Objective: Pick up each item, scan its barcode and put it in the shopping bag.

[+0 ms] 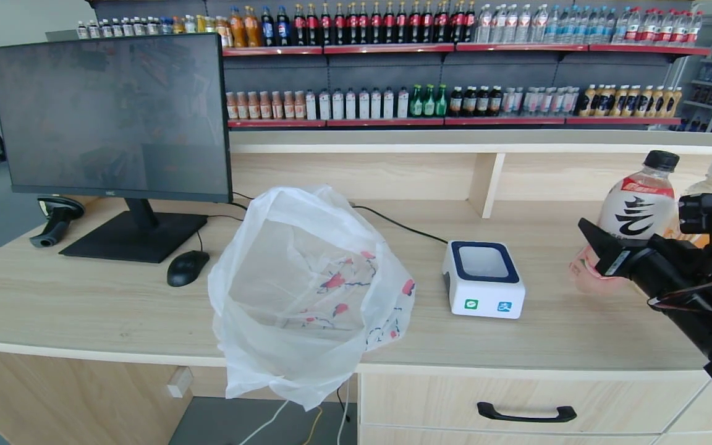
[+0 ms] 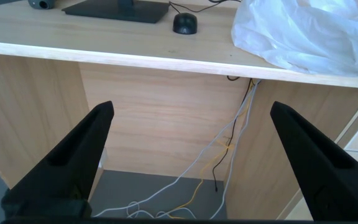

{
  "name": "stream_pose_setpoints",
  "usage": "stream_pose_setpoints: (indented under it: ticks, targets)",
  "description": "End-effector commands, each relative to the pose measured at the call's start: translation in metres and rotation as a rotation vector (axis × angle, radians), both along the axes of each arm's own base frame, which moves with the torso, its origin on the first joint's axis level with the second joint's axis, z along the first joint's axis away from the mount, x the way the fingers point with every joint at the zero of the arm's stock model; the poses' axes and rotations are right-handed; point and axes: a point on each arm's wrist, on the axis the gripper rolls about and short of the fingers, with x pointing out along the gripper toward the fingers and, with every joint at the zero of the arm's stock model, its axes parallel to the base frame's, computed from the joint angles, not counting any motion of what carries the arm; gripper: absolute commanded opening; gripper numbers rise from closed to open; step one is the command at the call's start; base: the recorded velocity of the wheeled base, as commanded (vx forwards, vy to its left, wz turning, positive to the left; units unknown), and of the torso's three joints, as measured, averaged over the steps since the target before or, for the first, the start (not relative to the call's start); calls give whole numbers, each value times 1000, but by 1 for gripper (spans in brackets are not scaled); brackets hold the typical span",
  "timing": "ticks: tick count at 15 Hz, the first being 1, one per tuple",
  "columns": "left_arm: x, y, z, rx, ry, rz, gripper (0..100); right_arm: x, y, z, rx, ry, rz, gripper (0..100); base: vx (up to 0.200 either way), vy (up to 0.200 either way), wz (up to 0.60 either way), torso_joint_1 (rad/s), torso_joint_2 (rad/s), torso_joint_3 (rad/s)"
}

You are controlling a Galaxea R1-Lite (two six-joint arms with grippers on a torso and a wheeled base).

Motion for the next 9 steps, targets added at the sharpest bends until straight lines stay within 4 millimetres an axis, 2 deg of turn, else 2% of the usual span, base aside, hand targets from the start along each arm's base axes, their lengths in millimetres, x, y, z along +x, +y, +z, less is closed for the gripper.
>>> stream_pose_setpoints:
  ticks: [1, 9]
  targets:
    - [0, 0, 0, 0, -1, 2, 100, -10, 0, 15, -3, -53, 1, 0, 0, 0, 0, 0, 0, 0]
    - [0, 0, 0, 0, -1, 0, 100, -52, 3, 60, -21, -236, 46, 0, 0, 0, 0, 0, 0, 0]
